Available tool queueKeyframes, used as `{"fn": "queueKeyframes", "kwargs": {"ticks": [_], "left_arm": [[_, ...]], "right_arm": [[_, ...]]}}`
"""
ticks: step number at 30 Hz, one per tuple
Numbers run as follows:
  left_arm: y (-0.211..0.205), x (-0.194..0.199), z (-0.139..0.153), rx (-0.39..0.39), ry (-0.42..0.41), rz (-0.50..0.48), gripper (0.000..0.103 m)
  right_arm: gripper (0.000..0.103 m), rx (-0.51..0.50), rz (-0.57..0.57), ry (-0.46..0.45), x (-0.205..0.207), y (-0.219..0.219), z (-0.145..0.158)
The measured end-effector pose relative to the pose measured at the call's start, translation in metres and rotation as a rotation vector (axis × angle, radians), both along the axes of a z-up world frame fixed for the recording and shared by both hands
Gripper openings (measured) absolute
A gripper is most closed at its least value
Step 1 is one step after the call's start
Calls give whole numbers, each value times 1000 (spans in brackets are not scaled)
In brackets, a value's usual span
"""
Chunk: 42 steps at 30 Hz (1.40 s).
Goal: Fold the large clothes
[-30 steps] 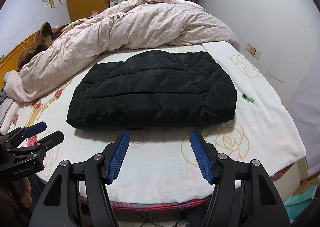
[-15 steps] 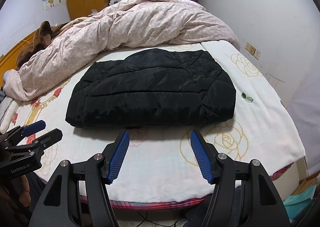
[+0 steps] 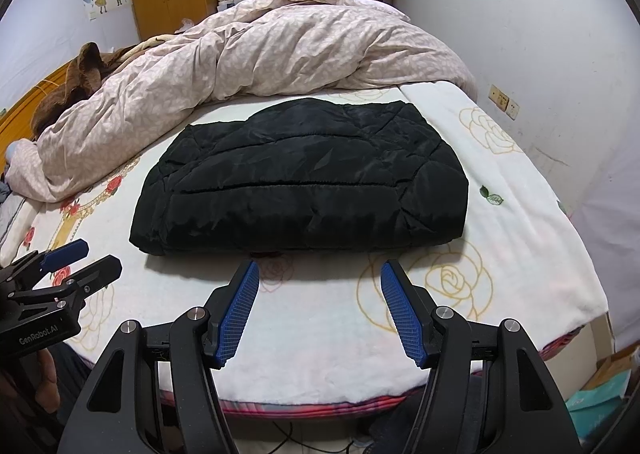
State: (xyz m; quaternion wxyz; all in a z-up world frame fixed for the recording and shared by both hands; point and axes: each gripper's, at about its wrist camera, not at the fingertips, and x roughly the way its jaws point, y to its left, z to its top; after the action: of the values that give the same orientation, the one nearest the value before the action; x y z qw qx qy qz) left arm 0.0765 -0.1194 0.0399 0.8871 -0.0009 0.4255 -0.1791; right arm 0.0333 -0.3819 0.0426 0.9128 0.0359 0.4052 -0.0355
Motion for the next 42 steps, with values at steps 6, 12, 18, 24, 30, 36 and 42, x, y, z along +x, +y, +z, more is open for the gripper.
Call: {"fn": "queueKeyframes", "kwargs": {"ticks": [6,12,18,24,30,36,42], "left_arm": [[-1,-1,0,0,1,-1,79],[-3,-2,-1,0,2,-3,79],[-4,-2,-2,-1,7,-4,79],[-6,-4,-2,5,6,-9,79],[-8,-4,-2,4,6,-7,79],[-9,-4,-2,8,6,-5,79],[-10,-5,-2,16,2,-6,79]], "right_arm": [[64,-4,0,2,-1,-3,0],[64,-2,1,3,-1,-3,0],[64,-3,0,3,-1,-2,0],[64,-3,1,5,-2,-6,0],[64,-5,0,5,-2,-6,-1],[64,-7,3,6,-2,-10,-2],[64,-8,2,10,-5,-16,-5]]}}
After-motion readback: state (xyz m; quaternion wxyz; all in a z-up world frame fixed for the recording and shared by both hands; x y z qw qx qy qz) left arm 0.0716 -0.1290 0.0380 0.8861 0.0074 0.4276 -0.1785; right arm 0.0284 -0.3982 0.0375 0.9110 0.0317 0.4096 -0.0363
